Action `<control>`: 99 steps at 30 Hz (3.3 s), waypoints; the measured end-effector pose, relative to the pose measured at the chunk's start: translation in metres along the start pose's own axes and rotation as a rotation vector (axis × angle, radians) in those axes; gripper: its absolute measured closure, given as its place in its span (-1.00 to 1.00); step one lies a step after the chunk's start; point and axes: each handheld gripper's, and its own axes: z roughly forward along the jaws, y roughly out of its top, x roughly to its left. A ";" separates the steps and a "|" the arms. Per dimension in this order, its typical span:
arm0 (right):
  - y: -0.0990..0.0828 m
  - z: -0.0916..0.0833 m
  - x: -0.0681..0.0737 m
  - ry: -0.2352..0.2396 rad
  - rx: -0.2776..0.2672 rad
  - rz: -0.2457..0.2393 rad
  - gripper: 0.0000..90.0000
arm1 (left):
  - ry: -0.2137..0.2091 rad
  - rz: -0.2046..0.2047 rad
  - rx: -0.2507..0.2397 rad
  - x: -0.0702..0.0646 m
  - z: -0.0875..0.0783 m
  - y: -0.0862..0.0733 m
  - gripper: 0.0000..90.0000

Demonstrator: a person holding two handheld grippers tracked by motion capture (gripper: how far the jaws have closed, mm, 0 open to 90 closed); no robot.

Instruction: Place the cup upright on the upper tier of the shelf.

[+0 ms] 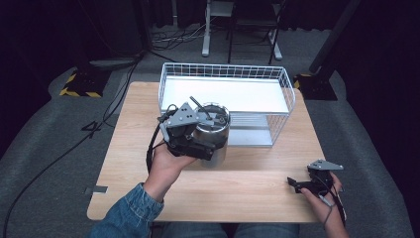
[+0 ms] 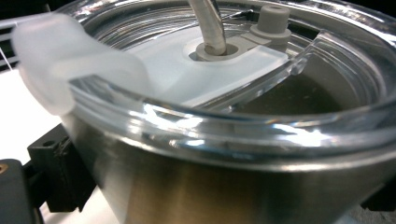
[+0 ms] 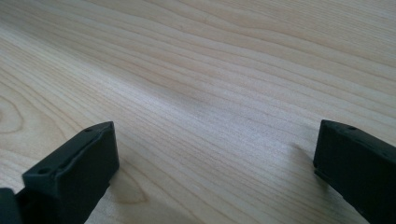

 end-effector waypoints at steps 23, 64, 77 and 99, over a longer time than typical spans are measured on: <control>0.000 0.000 0.000 0.000 0.000 0.000 -0.99 | 0.076 -0.023 -0.100 0.026 0.014 0.060 -0.92; 0.000 0.000 0.002 -0.008 0.000 0.010 -0.99 | 0.271 -0.087 -0.116 0.093 0.092 0.094 -0.92; -0.001 -0.001 0.003 -0.014 -0.004 0.013 -0.99 | 0.301 -0.106 -0.080 0.097 0.110 0.094 -0.92; -0.001 -0.001 0.004 -0.012 -0.001 0.010 -0.99 | 0.332 -0.076 -0.047 0.097 0.120 0.093 -0.92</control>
